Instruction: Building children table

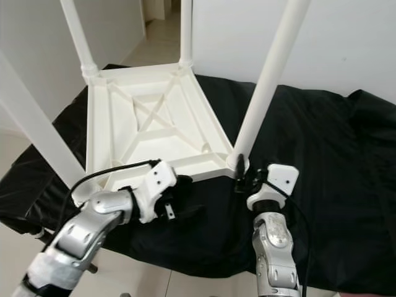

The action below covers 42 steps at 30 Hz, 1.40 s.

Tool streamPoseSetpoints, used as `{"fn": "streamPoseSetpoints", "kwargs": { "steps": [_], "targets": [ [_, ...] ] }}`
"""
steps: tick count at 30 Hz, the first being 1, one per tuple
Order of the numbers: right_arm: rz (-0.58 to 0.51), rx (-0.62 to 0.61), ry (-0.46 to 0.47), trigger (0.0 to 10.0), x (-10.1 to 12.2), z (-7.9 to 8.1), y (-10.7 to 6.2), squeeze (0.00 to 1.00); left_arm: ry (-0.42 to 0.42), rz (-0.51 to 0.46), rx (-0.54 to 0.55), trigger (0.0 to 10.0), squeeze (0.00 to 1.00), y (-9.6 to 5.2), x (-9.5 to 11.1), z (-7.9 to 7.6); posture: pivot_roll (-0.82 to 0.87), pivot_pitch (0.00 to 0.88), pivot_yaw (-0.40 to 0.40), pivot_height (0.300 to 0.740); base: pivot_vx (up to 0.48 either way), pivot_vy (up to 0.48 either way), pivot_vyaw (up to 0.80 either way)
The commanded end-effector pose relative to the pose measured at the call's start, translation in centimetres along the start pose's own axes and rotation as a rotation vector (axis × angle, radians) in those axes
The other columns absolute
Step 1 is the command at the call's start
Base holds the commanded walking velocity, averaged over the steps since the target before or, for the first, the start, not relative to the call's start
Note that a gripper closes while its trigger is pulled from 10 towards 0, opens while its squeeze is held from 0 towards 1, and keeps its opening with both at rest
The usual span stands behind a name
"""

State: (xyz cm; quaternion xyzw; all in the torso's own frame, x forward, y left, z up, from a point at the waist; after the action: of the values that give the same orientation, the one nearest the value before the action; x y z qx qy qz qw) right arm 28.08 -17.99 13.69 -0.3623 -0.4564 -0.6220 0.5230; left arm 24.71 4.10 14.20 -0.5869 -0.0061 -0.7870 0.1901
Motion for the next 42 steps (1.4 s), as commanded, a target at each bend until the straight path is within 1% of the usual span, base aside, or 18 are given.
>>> {"fn": "streamPoseSetpoints", "kwargs": {
  "steps": [1,3,4,5,6,7,9,10,14,15,20,29,30,34,35,37,39,42],
  "targets": [
    [0.021,-0.001,0.010,10.0,-0.4,-0.2,0.0,0.00,-0.010,-0.041,-0.106,10.0,0.00,-0.3,0.6,-0.8,-0.07,0.000,-0.012,0.740,0.000,0.000,0.00],
    [0.027,0.002,0.007,10.0,-0.5,-0.4,0.0,0.00,-0.026,-0.055,-0.115,10.0,0.00,-1.1,0.8,-1.1,-0.06,0.000,-0.015,0.740,0.000,0.000,0.00],
    [0.037,0.014,0.004,10.0,-0.6,-0.5,-0.1,0.00,-0.042,-0.060,-0.122,10.0,0.00,-1.9,0.7,-1.4,-0.05,0.000,-0.022,0.740,0.000,0.000,0.00],
    [0.037,0.014,0.004,10.0,-0.6,-0.5,-0.1,0.00,-0.042,-0.060,-0.122,10.0,0.00,-1.9,0.7,-1.4,-0.05,0.000,-0.022,0.740,0.000,0.000,0.00],
    [0.053,0.026,-0.003,10.0,-0.8,-0.8,0.2,0.00,-0.055,-0.048,-0.138,10.0,0.00,-3.1,0.4,-1.9,-0.04,0.000,-0.031,0.740,0.000,0.000,0.00],
    [0.053,0.026,-0.003,10.0,-0.8,-0.8,0.2,0.00,-0.055,-0.048,-0.138,10.0,0.00,-3.1,0.4,-1.9,-0.04,0.000,-0.031,0.740,0.000,0.000,0.00],
    [0.068,0.042,-0.021,10.0,-1.1,-1.1,0.8,0.00,-0.077,-0.035,-0.171,10.0,0.00,-4.6,0.1,-2.8,-0.04,0.000,-0.032,0.740,0.000,0.000,0.00],
    [0.068,0.042,-0.021,10.0,-1.1,-1.1,0.8,0.00,-0.077,-0.035,-0.171,10.0,0.00,-4.6,0.1,-2.8,-0.04,0.000,-0.032,0.740,0.000,0.000,0.00],
    [0.067,0.056,-0.055,10.0,-1.0,-1.5,3.3,0.00,-0.093,0.005,-0.195,10.0,0.00,-6.9,0.3,-3.6,-0.02,0.000,-0.039,0.740,0.000,0.000,0.00],
    [0.067,0.056,-0.055,10.0,-1.0,-1.5,3.3,0.00,-0.093,0.005,-0.195,10.0,0.00,-6.9,0.3,-3.6,-0.02,0.000,-0.039,0.740,0.000,0.000,0.00],
    [0.077,0.083,-0.065,10.0,-1.0,-1.2,5.9,0.00,-0.151,0.065,-0.186,10.0,0.00,-8.5,0.0,-3.9,-0.01,0.000,-0.039,0.740,0.000,0.000,0.00],
    [0.103,0.131,-0.086,10.0,-1.2,-0.8,8.0,0.00,-0.185,0.134,-0.133,10.0,0.00,-10.4,-0.3,-4.5,0.03,0.000,-0.055,0.740,0.000,0.000,0.00],
    [0.099,0.105,-0.098,10.0,-1.1,-1.5,8.3,0.00,-0.202,0.158,-0.108,10.0,0.00,-11.2,-0.7,-4.4,0.04,0.000,-0.066,0.740,0.000,0.000,0.00],
    [0.095,0.085,-0.107,10.0,-0.9,-1.9,8.5,0.00,-0.213,0.174,-0.091,10.0,0.00,-11.7,-0.9,-4.3,0.04,0.000,-0.066,0.740,0.000,0.000,0.00],
    [0.087,0.003,-0.140,10.0,-0.3,-4.3,8.8,0.00,-0.238,0.243,-0.036,10.0,0.00,-13.8,-2.2,-3.8,0.06,0.000,-0.080,0.740,0.000,0.000,0.00],
    [0.087,0.003,-0.140,10.0,-0.3,-4.3,8.8,0.00,-0.238,0.243,-0.036,10.0,0.00,-13.8,-2.2,-3.8,0.06,0.000,-0.080,0.740,0.000,0.000,0.00],
    [0.086,-0.030,-0.144,10.0,-0.2,-5.3,8.9,0.00,-0.250,0.275,-0.013,10.0,0.00,-14.7,-2.8,-3.5,0.07,0.000,-0.081,0.740,0.000,0.000,0.00],
    [0.086,-0.031,-0.142,10.0,-0.2,-5.4,8.9,0.00,-0.252,0.278,-0.011,10.0,0.00,-14.8,-2.9,-3.5,0.07,0.000,-0.081,0.740,0.000,0.000,0.00]
  ]
}}
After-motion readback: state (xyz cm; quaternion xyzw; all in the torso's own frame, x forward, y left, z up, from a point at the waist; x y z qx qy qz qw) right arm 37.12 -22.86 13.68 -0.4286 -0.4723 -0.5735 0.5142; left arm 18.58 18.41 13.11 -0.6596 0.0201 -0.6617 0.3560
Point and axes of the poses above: a point about 5 cm out from each wrist's last joint towards the gripper, its own y axis pointing out of the wrist towards the gripper, its own x axis along the axis of the wrist's last joint, z = x × y, the point moved 3 cm from there along y, pointing out of the wrist towards the gripper, and after that the axes turned 14 degrees about y, right-handed, at the moved point
